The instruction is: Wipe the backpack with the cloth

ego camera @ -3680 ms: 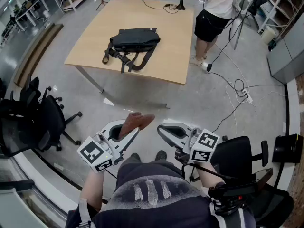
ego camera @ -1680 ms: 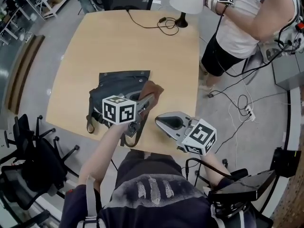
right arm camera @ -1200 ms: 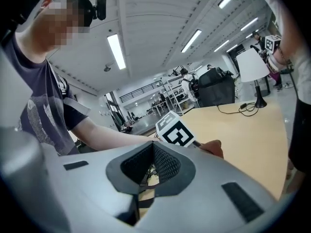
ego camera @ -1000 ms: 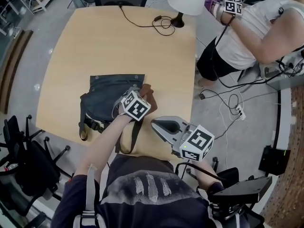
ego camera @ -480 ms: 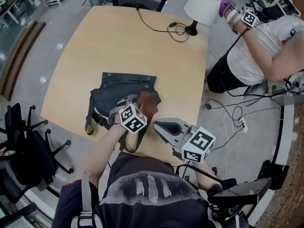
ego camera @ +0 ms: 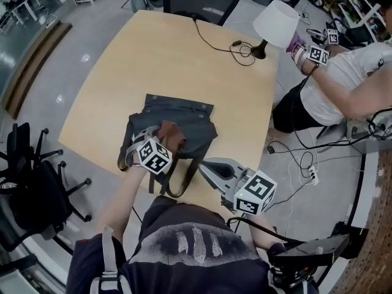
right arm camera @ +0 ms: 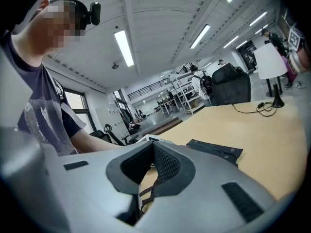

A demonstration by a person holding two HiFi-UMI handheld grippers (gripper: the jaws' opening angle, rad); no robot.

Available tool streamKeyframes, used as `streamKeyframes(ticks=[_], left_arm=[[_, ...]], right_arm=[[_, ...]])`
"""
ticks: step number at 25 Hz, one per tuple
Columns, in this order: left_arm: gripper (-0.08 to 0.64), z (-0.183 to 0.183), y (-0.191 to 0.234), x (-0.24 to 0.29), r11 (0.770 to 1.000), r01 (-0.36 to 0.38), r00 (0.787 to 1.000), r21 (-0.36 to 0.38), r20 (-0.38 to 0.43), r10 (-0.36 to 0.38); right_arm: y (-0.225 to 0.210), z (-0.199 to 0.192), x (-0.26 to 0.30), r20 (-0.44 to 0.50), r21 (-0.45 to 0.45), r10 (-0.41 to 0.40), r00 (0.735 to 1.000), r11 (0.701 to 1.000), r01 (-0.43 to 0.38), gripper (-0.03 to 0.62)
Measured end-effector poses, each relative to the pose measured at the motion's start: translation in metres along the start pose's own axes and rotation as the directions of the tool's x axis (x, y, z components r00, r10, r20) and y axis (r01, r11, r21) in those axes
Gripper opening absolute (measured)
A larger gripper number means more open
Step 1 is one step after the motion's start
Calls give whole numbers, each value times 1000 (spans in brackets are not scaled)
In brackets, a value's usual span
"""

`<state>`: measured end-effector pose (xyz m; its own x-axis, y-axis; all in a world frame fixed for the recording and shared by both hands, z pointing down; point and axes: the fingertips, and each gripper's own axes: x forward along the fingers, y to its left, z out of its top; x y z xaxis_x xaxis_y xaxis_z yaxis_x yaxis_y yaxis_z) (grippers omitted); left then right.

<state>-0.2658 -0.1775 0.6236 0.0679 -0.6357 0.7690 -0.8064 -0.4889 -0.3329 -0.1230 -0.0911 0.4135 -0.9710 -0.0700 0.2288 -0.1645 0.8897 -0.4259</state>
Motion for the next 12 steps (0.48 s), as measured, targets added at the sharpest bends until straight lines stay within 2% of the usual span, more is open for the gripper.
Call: streamKeyframes(ticks=[6, 9, 12], left_arm=[[58, -43, 34, -13, 998, -61, 997, -12, -57, 60], [58, -64, 52, -20, 995, -71, 994, -63, -84, 65], [58, -91, 77, -29, 990, -91, 987, -105, -144, 75]], right_arm=[[17, 1, 16, -24, -57, 27, 999, 998, -28, 3], [18, 2, 22, -20, -48, 25, 999, 999, -26, 3], [16, 2, 26, -25, -42, 12, 1000, 999, -13, 3]])
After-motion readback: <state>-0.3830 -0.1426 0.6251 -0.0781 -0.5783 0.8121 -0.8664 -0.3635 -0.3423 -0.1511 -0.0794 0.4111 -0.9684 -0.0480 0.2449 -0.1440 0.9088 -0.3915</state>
